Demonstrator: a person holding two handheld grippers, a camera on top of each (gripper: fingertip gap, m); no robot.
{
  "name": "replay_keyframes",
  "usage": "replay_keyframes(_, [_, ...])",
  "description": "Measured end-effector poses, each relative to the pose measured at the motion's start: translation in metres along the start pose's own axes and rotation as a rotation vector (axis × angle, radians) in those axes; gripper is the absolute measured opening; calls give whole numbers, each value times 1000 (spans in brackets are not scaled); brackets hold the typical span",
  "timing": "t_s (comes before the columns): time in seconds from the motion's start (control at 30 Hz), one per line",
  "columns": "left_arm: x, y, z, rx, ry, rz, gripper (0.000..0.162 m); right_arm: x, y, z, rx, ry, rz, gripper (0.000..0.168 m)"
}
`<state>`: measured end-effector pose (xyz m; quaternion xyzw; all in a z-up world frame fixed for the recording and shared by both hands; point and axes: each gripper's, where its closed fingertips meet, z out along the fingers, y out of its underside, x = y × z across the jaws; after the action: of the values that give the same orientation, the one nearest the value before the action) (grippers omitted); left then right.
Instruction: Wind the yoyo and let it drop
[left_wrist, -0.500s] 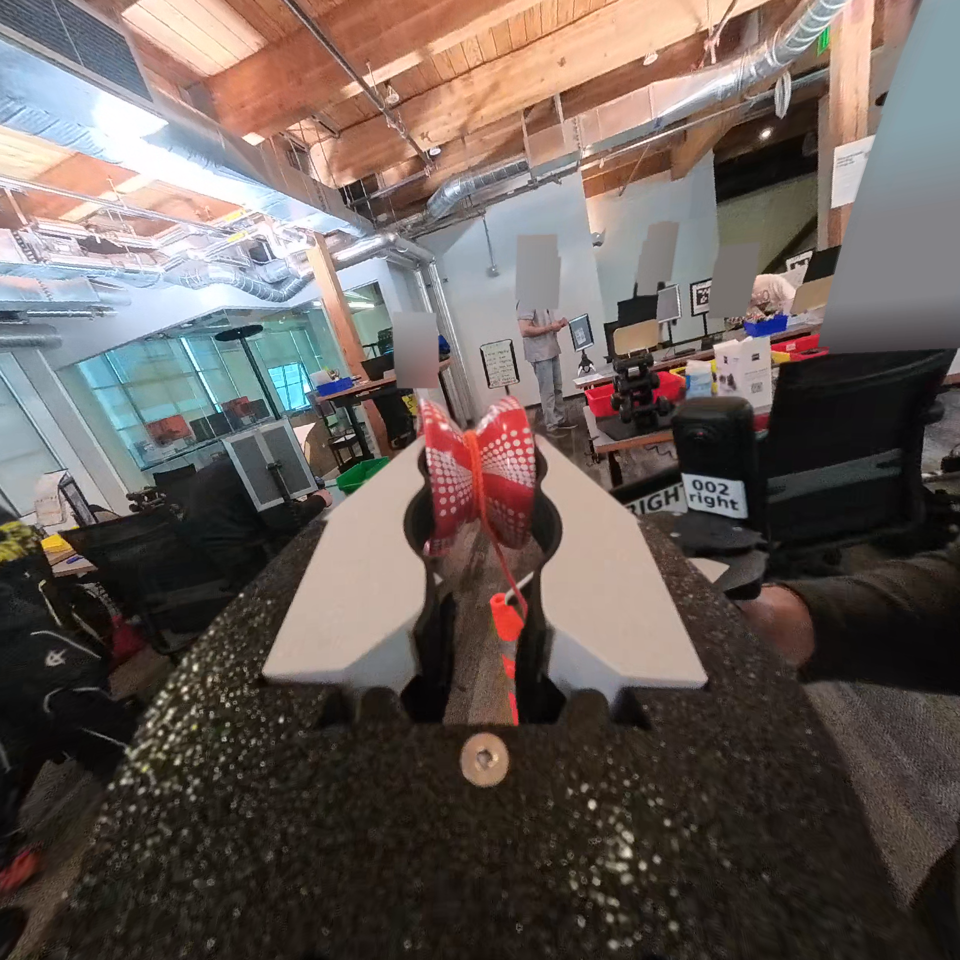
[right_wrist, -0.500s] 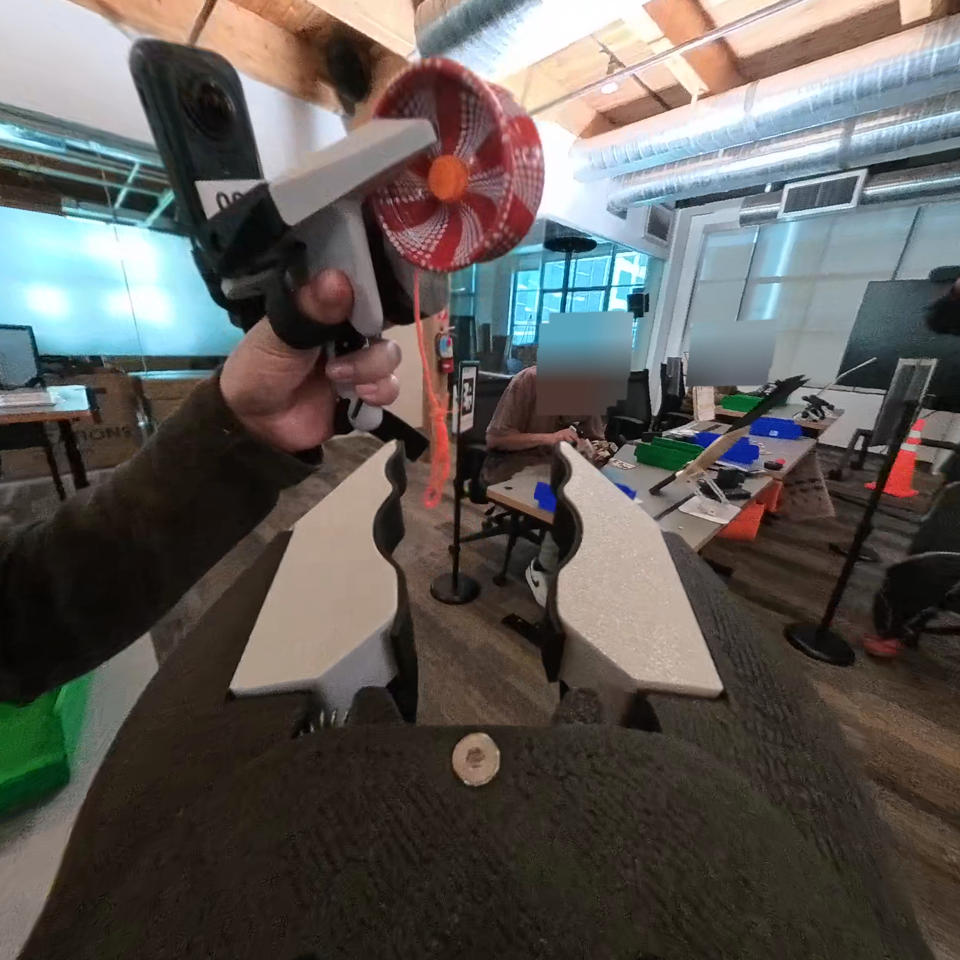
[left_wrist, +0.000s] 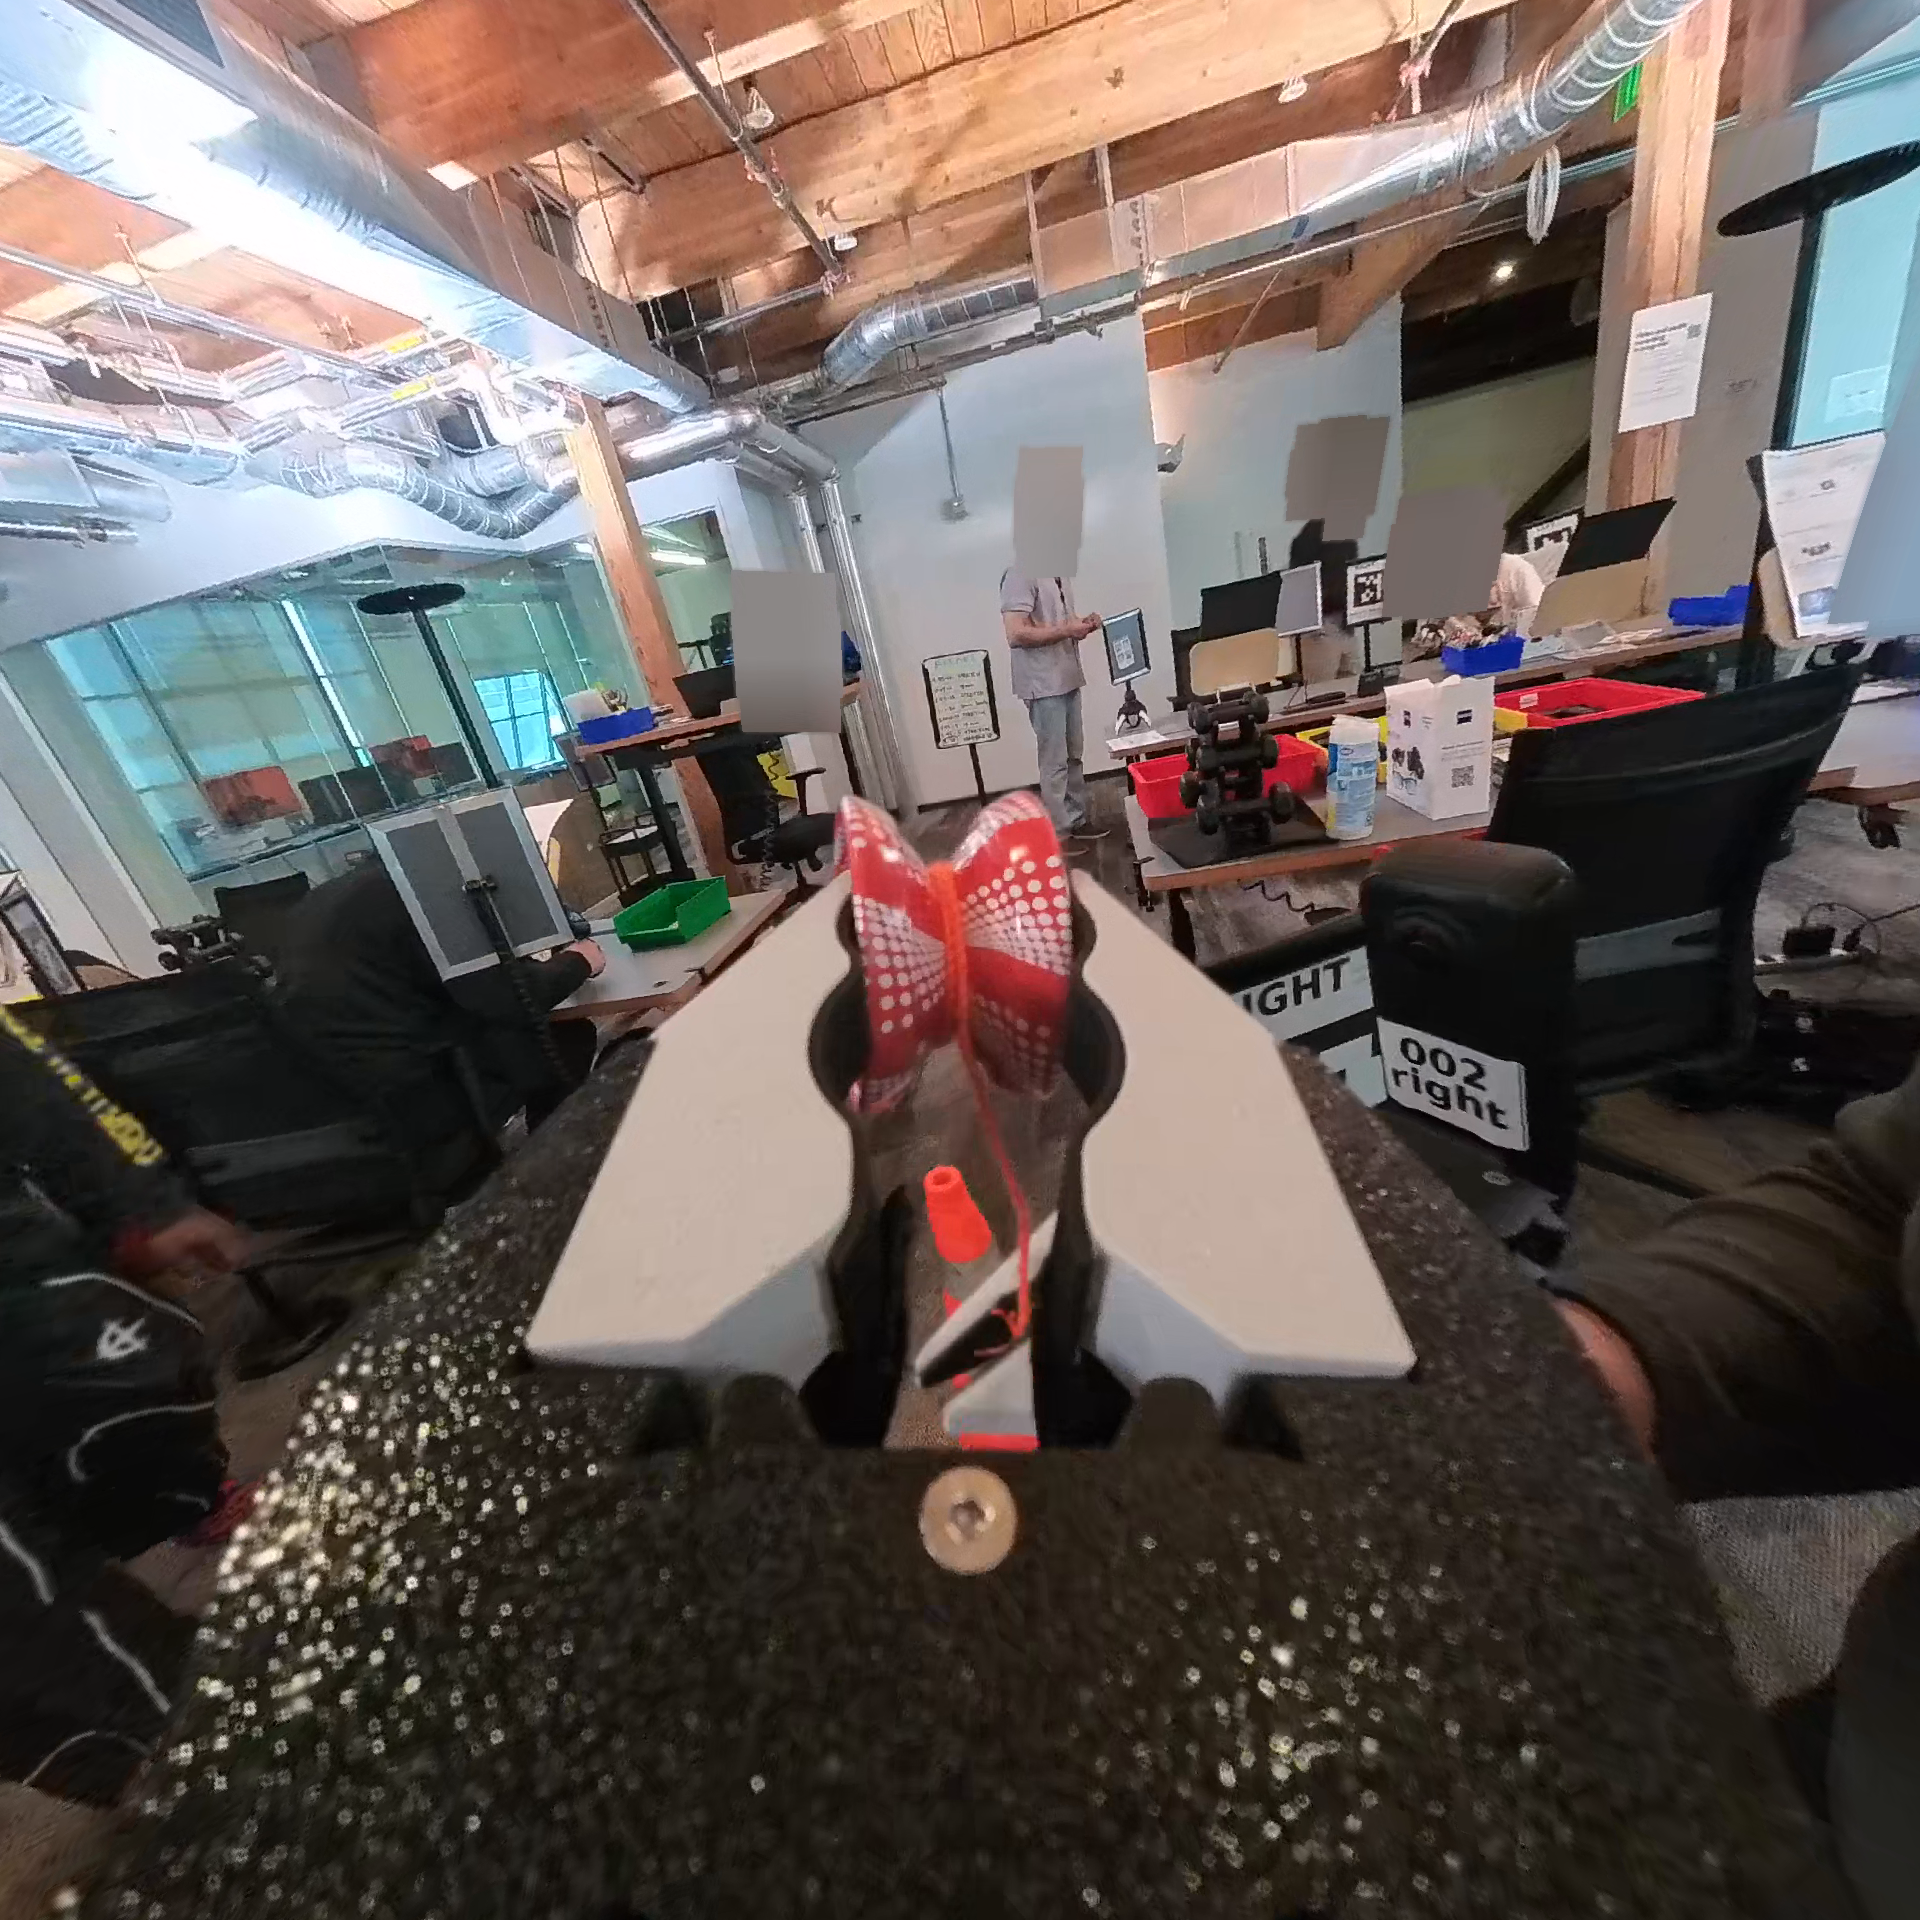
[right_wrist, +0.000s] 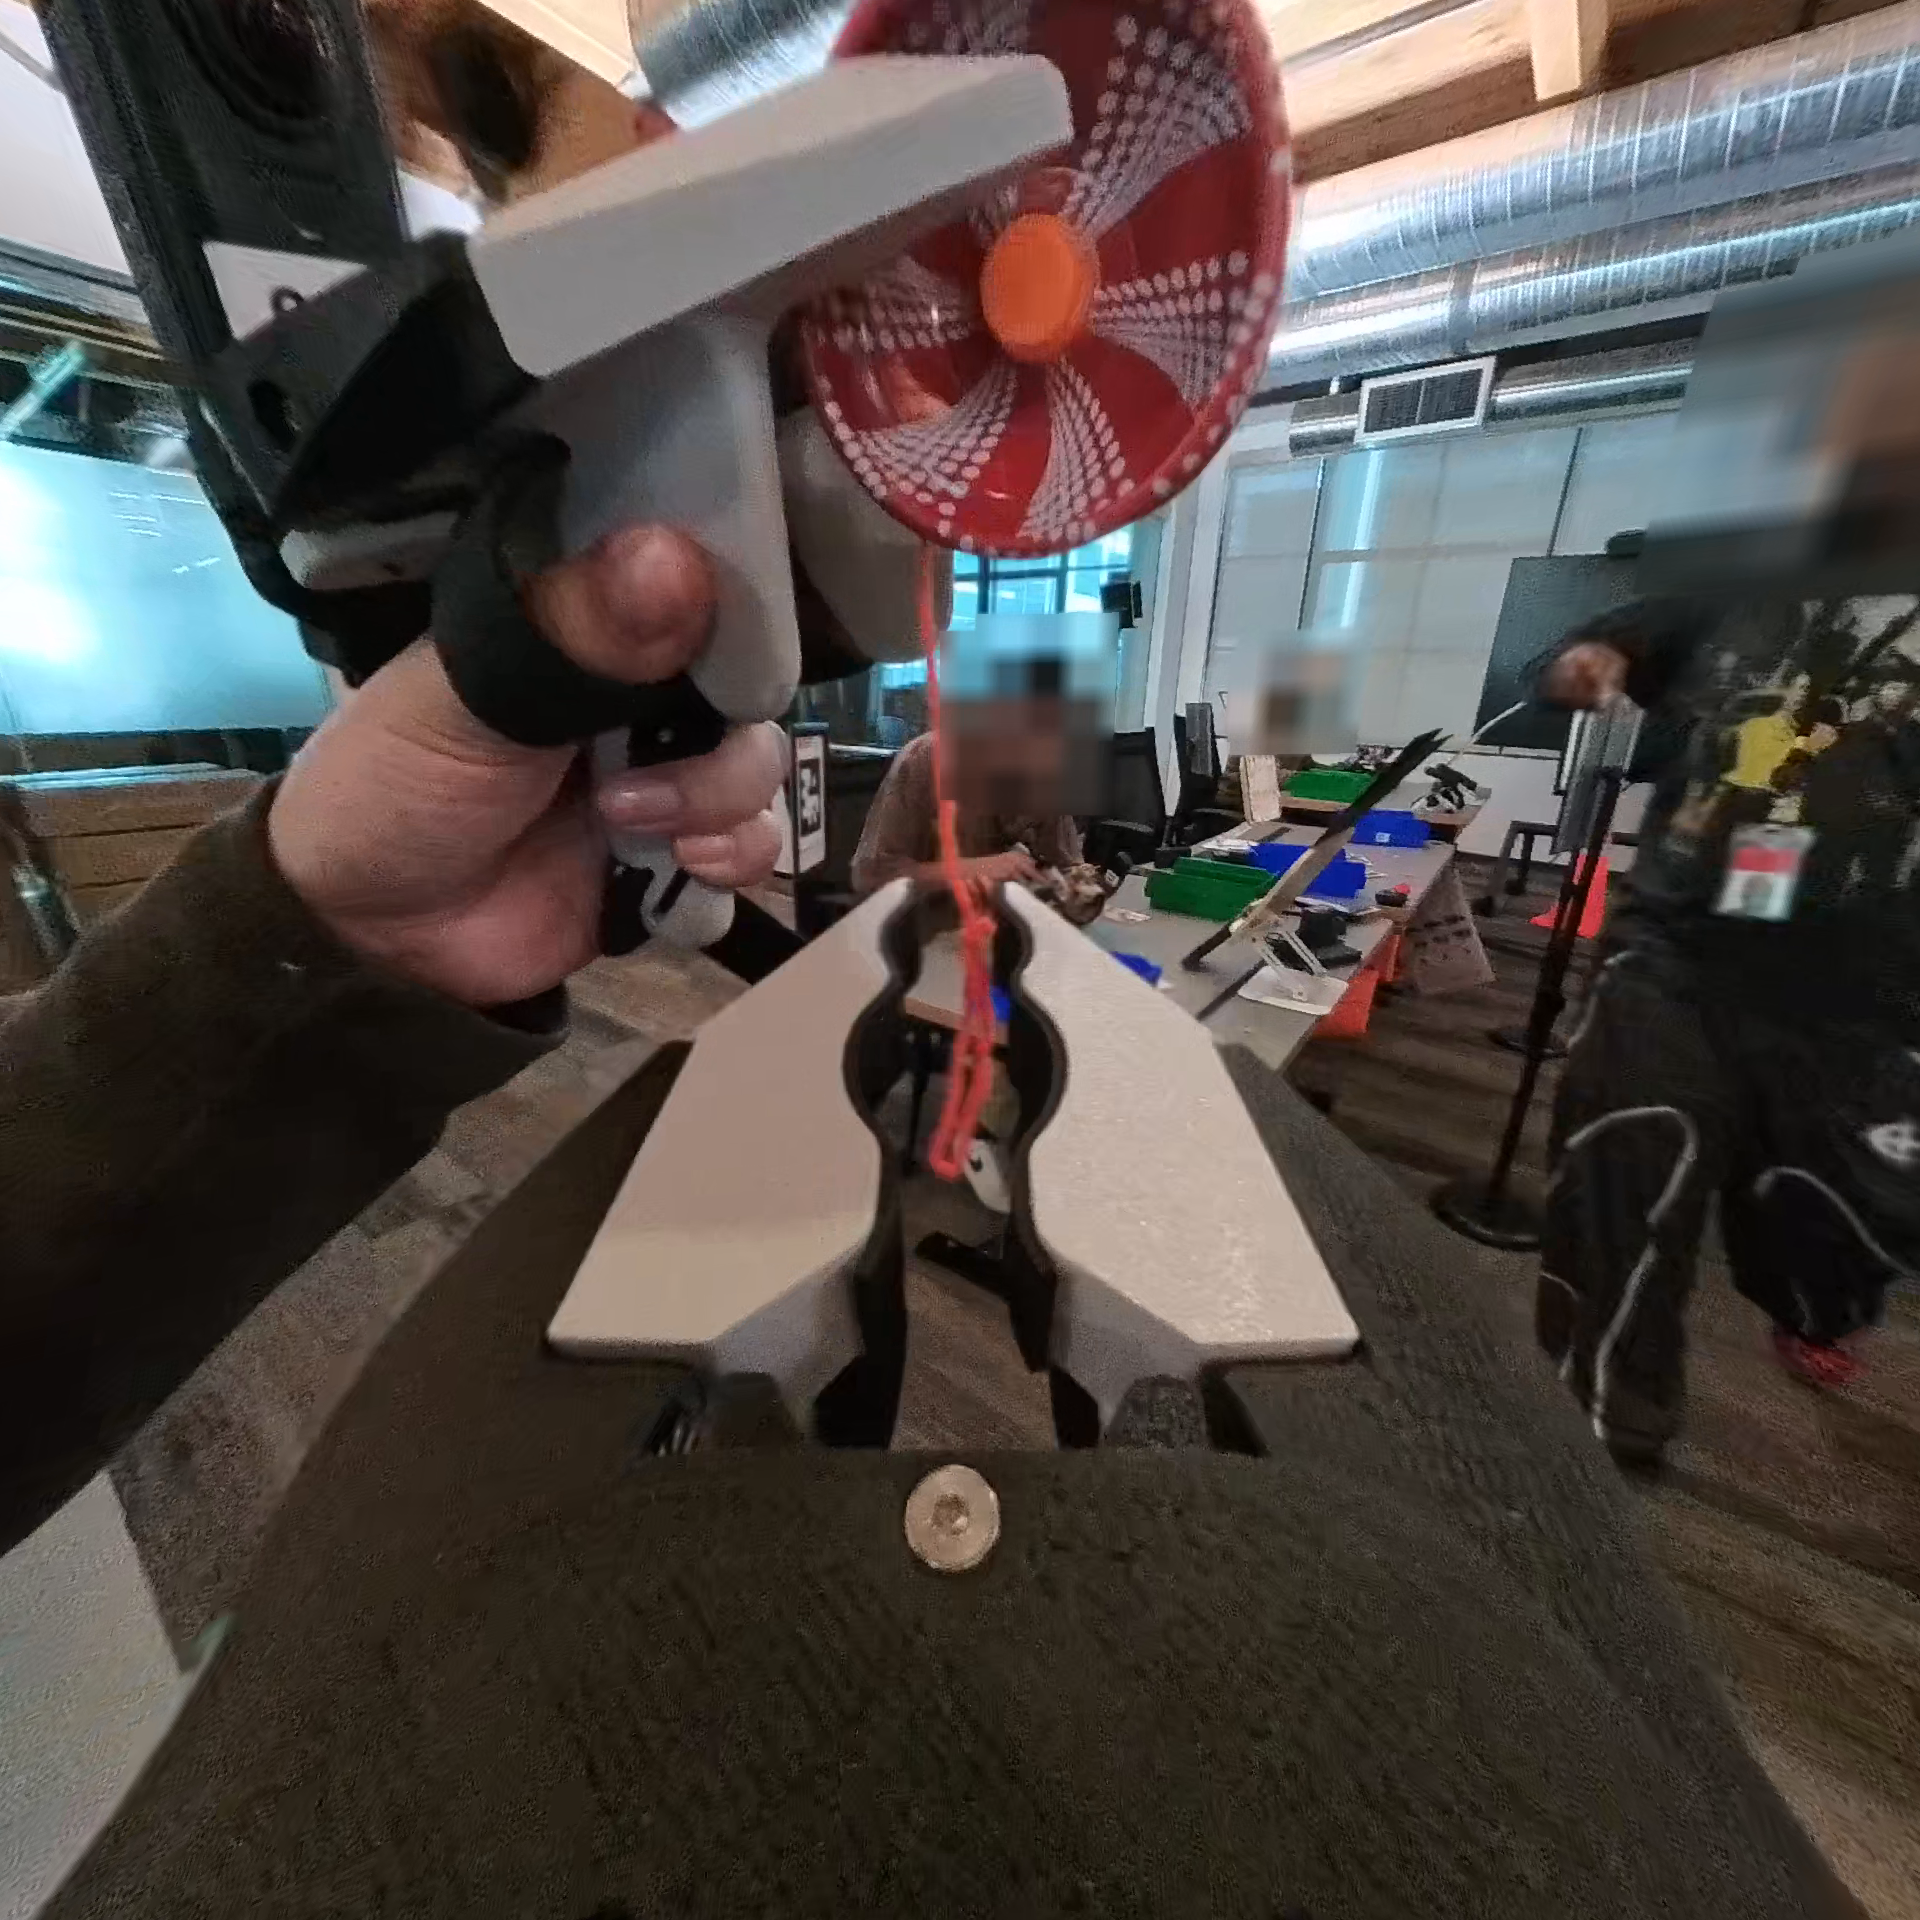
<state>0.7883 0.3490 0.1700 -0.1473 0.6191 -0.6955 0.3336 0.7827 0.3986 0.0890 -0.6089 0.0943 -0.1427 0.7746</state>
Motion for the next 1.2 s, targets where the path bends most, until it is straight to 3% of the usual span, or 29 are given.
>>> replay_keyframes(0.03, [0,-1,0,7,-4,-4,32,4,1,-1,-2,27,-16,0])
replay_keyframes(0.27, [-24,-6,-19,165,-147,-85,31,40,-21,-12,-7,185,-245,0])
replay_keyframes(0.43, [-42,1,-33,323,-285,-152,30,48,-54,0,-21,238,-552,0])
replay_keyframes(0.57, [-40,3,-37,364,-319,-135,31,47,-75,15,-30,244,-681,0])
replay_keyframes(0.73, [-25,12,-37,343,-251,-126,31,45,-79,20,-51,265,-699,0])
replay_keyframes(0.93, [-5,41,-24,230,-183,-30,31,46,-60,0,-113,241,-675,0])
replay_keyframes(1.2, [11,70,-8,37,-322,259,31,38,-45,-12,-150,165,-676,0])
